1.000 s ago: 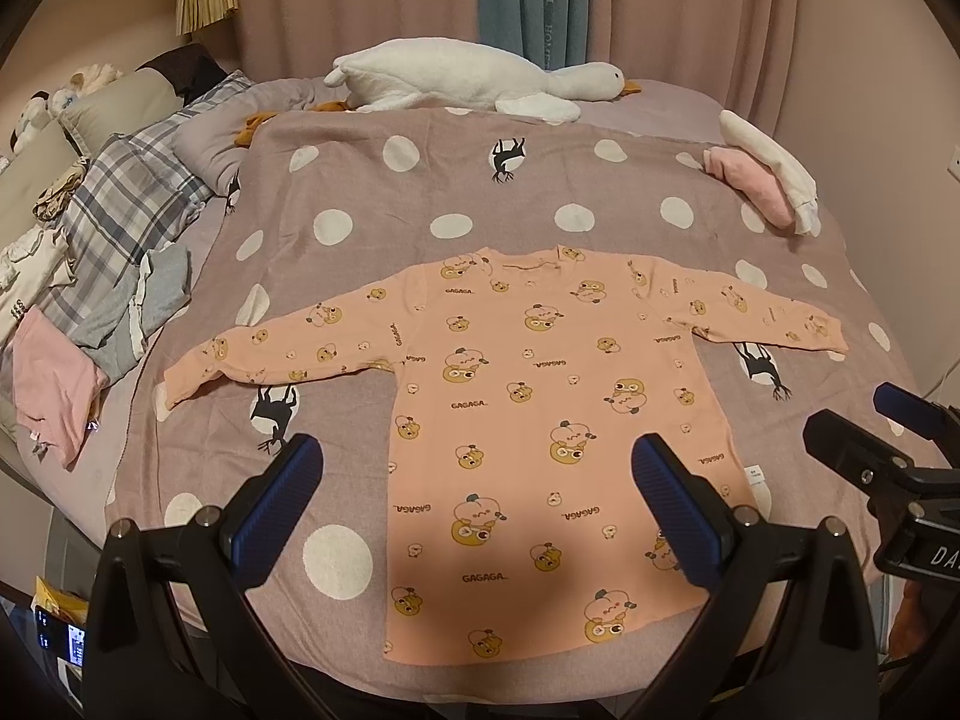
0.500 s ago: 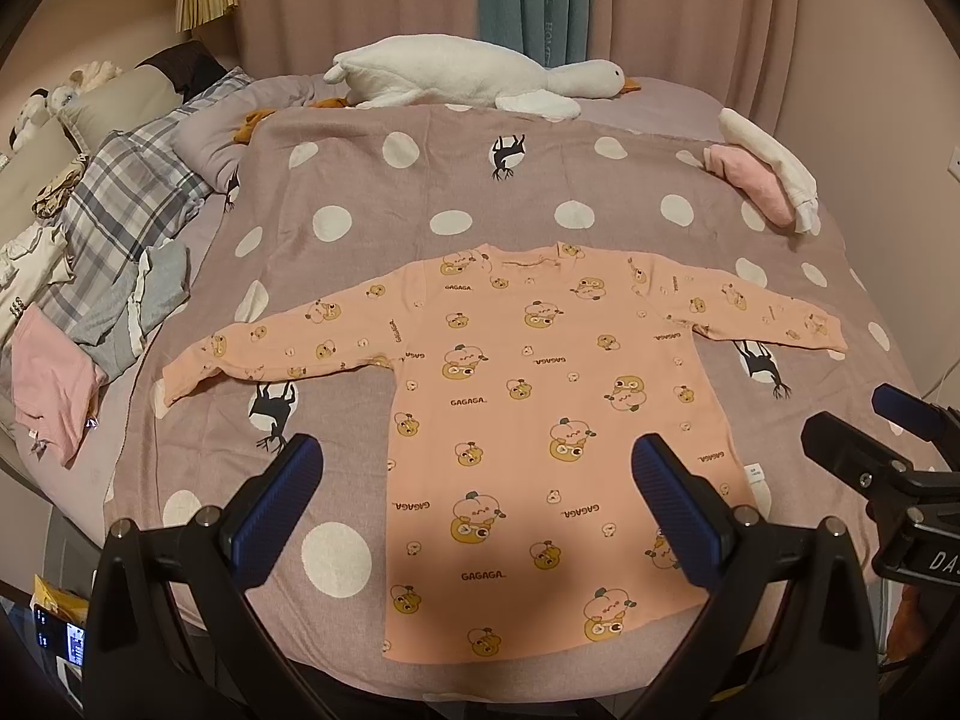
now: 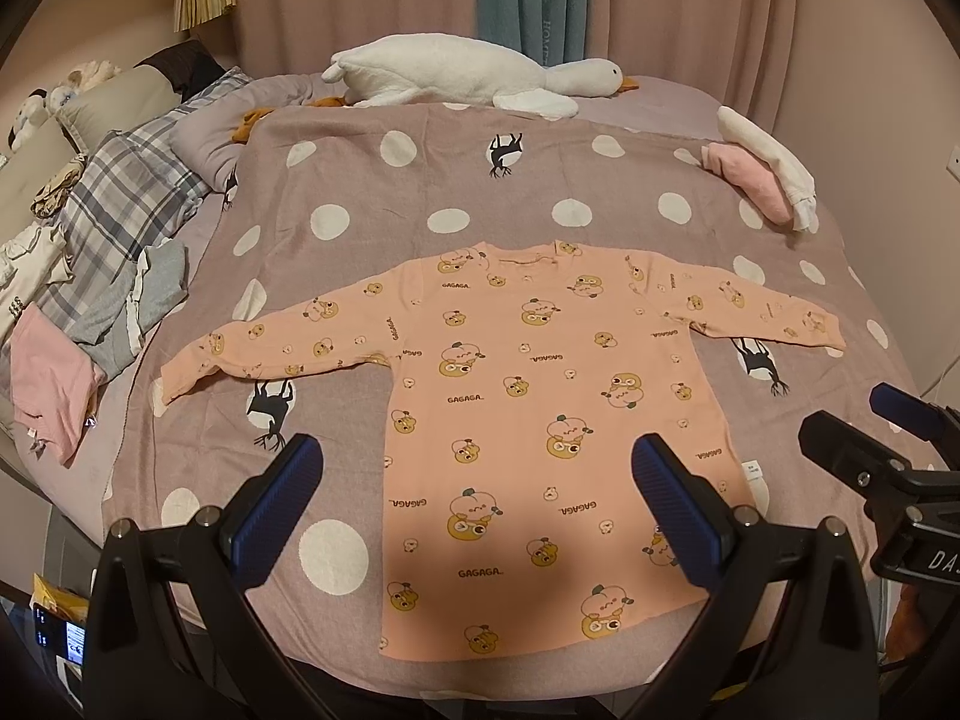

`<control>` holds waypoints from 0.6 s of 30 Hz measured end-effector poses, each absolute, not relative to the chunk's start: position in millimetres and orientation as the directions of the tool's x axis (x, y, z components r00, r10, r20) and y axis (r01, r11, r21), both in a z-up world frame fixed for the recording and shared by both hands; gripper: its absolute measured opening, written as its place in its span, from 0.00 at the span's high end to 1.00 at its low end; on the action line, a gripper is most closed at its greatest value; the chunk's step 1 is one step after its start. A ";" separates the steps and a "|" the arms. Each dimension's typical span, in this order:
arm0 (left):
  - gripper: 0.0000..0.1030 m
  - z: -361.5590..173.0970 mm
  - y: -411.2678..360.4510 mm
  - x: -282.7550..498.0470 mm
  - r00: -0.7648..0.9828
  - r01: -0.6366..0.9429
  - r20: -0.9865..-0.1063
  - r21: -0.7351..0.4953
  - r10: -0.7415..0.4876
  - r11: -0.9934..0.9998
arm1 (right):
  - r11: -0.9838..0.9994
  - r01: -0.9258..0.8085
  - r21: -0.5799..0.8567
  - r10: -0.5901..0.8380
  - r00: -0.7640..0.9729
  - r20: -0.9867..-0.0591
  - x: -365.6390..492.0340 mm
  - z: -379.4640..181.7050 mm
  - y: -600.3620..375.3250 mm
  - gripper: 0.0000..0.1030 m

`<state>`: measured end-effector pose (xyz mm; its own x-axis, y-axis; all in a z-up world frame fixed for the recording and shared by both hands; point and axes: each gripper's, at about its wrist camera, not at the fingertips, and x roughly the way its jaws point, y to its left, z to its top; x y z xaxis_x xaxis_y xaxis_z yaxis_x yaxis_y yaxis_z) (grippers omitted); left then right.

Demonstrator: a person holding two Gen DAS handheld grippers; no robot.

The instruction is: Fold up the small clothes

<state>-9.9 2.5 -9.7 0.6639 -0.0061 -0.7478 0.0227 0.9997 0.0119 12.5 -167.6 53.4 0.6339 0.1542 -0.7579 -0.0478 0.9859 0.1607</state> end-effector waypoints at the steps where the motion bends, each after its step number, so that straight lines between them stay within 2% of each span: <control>1: 0.00 -8.8 2.7 -8.9 0.664 0.022 -0.748 0.011 -0.006 1.000 | 0.986 -0.047 0.160 0.154 0.634 -0.758 12.8 53.2 -168.0 0.01; 18: 0.00 -10.4 0.6 -10.9 0.658 0.026 -0.753 0.008 -0.011 1.000 | 0.985 -0.048 0.164 0.157 0.633 -0.758 16.2 50.3 -173.3 0.01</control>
